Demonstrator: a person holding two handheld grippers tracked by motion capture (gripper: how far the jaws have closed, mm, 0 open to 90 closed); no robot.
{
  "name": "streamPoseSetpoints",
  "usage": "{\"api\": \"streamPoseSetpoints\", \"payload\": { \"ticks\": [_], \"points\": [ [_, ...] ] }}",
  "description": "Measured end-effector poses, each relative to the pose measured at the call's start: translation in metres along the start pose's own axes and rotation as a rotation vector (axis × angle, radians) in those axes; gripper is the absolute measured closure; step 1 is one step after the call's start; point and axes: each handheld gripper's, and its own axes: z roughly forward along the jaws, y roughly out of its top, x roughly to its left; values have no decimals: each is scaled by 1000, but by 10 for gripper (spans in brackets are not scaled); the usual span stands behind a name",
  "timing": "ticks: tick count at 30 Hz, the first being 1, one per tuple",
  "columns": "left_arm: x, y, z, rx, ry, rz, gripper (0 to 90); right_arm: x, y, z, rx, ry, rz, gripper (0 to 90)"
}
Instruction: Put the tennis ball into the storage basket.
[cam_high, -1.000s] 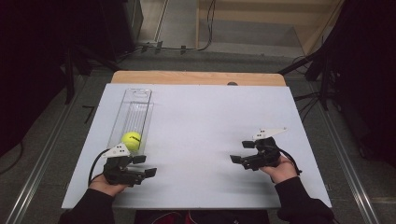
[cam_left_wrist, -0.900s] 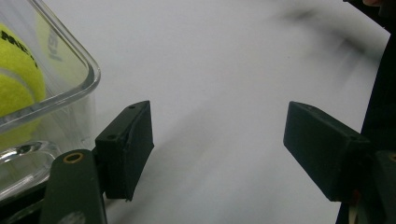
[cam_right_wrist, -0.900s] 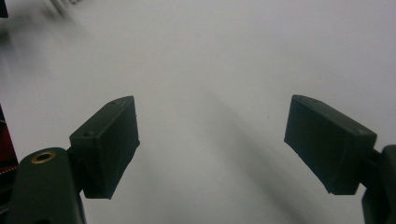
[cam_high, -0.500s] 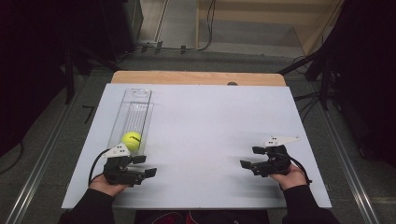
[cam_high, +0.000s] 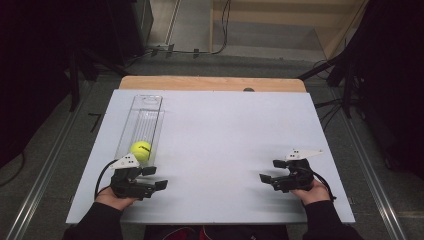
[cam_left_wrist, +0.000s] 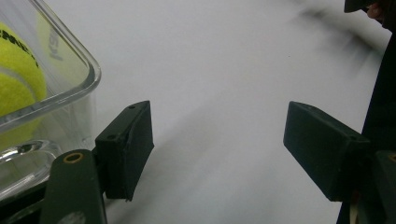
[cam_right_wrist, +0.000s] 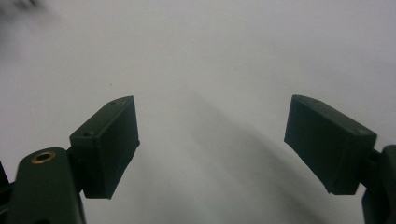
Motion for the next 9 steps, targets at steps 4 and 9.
{"api": "streamPoseSetpoints", "payload": {
  "ticks": [4,9],
  "points": [
    [0,0,0,2,-2,1,246,1,0,1,2,-2,-3,158],
    [0,0,0,1,-4,-1,246,0,0,0,-1,-18,4,158]
  ]
}}
